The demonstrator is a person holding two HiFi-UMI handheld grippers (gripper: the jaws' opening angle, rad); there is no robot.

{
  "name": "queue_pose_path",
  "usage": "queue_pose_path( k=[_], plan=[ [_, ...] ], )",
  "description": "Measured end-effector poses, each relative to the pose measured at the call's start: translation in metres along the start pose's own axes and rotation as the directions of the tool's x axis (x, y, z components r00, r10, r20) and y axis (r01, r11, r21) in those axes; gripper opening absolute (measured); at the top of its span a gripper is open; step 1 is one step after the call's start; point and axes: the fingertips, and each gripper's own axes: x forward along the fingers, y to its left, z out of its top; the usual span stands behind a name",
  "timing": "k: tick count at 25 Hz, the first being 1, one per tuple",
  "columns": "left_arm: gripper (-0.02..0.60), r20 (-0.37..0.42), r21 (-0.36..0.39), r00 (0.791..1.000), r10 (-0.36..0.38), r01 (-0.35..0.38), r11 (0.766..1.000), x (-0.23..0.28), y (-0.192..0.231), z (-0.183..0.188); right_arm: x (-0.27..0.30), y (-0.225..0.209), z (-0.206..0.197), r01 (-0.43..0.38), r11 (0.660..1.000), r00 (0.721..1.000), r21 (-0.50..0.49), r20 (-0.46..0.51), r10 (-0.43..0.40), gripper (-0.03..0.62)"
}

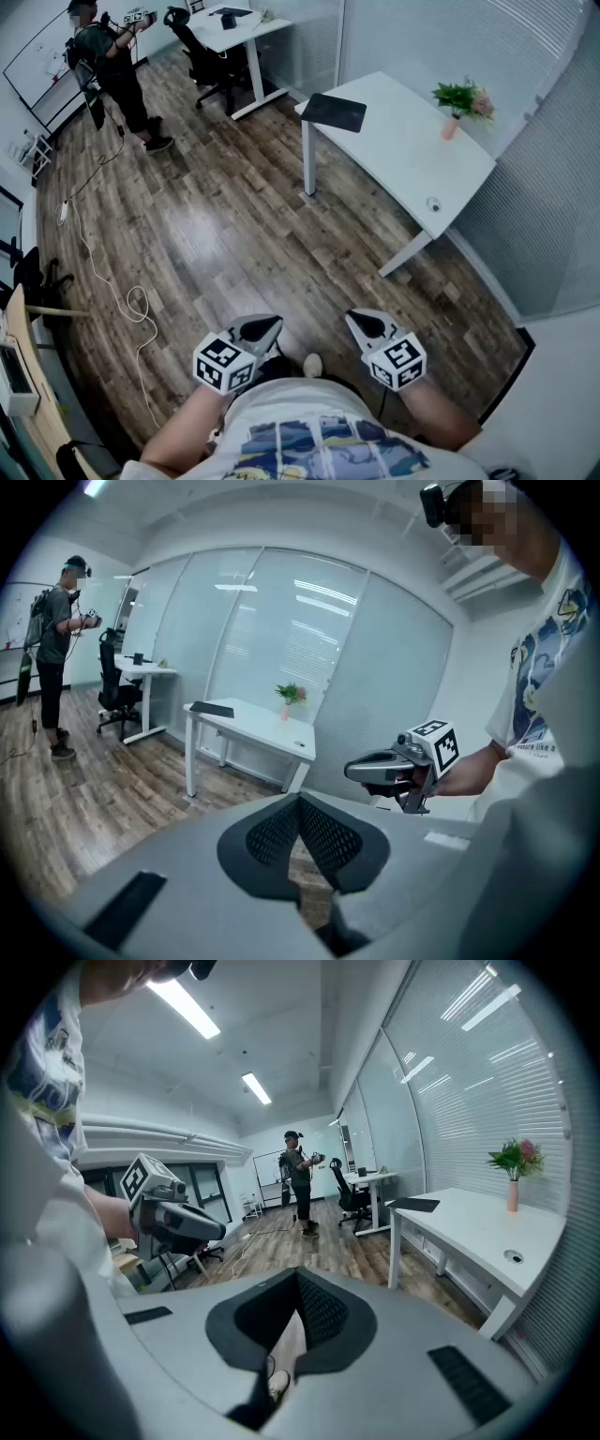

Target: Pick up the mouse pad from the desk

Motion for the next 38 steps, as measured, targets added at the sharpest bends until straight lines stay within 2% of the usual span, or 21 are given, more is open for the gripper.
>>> queue_pose_path(
  k=[3, 12, 17, 20, 25, 32, 38],
  plan=[
    [0.003, 0.008, 0.014, 1.0, 0.001, -0.001, 1.0, 0.009, -0.007, 0.007, -0.012, -0.006, 0.013, 0.014, 1.0, 1.0, 0.003, -0.019, -0.014, -0.002],
    [0.003, 0.018, 0.035, 1.0, -0.021, 0.02, 0.999, 0.033, -0.008, 0.027, -0.017, -0.025, 0.013, 0.024, 1.0, 1.0, 0.004, 0.004, -0.024, -0.002],
    [0.002, 0.034, 0.032, 0.999, -0.027, 0.026, 0.999, 0.042, 0.01, 0.039, -0.003, -0.032, 0.024, 0.03, 1.0, 0.999, -0.003, 0.039, -0.03, 0.003],
    [0.003, 0.043, 0.026, 0.998, -0.035, 0.034, 0.999, 0.052, 0.029, 0.048, 0.013, -0.046, 0.026, 0.049, 0.999, 0.999, 0.022, 0.015, -0.049, 0.052],
    [0.003, 0.042, 0.043, 0.998, -0.054, 0.052, 0.998, 0.07, 0.076, 0.071, 0.051, -0.079, 0.046, 0.092, 0.996, 0.996, 0.01, 0.021, -0.092, 0.058],
    [0.002, 0.021, 0.091, 0.989, -0.144, 0.142, 0.986, 0.097, 0.161, 0.132, 0.126, -0.131, 0.105, 0.197, 0.98, 0.98, 0.033, -0.002, -0.197, 0.08],
    [0.002, 0.003, 0.108, 0.982, -0.187, 0.186, 0.977, 0.116, 0.242, 0.175, 0.201, -0.178, 0.152, 0.26, 0.965, 0.966, 0.045, -0.015, -0.259, 0.08]
  ],
)
